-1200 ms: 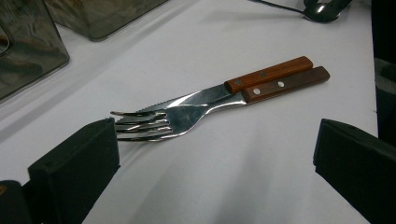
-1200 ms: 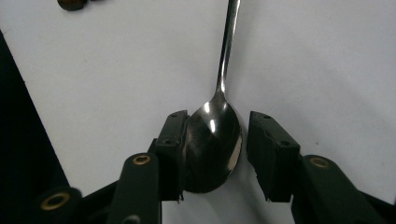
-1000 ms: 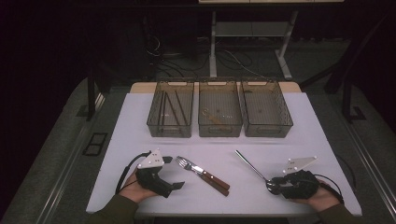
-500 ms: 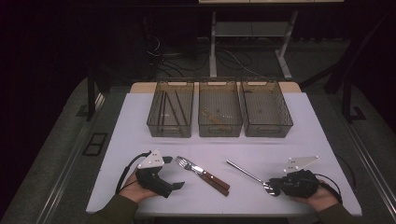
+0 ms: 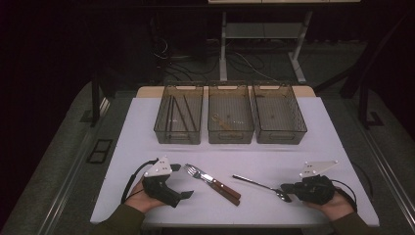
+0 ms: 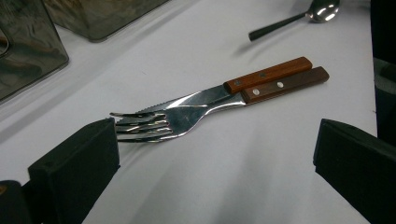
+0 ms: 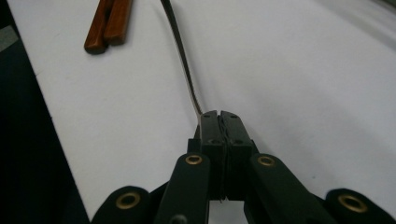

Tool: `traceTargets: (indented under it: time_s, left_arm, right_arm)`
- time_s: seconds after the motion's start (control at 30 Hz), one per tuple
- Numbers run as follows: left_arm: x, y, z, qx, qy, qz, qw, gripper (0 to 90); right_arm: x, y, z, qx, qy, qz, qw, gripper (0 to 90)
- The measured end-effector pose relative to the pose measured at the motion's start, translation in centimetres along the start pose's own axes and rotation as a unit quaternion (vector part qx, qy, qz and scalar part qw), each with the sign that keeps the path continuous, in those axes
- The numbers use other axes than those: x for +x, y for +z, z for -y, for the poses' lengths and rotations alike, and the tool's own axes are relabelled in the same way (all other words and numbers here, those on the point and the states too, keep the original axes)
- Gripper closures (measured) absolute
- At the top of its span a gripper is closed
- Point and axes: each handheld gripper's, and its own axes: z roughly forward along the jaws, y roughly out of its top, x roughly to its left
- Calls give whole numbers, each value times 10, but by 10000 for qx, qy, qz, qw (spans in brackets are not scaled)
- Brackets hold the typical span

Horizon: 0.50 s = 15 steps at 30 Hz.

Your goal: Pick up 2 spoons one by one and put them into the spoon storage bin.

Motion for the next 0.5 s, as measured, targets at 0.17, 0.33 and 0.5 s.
traceTargets:
  time_s: [0.17, 0.33, 0.5]
  left_arm:
    - [0, 0, 0, -3, 0, 1, 10000, 0]
    - [1, 0, 0, -2, 7, 4, 10000, 0]
    - [1, 0, 0, 3, 6, 7, 10000, 0]
  right_arm:
    - [-5, -1, -4, -80, 54, 118, 9999, 894]
    - [-10, 0, -11, -110, 99, 259, 9996, 894]
    - [-14, -1, -18, -179, 130, 361, 9991, 894]
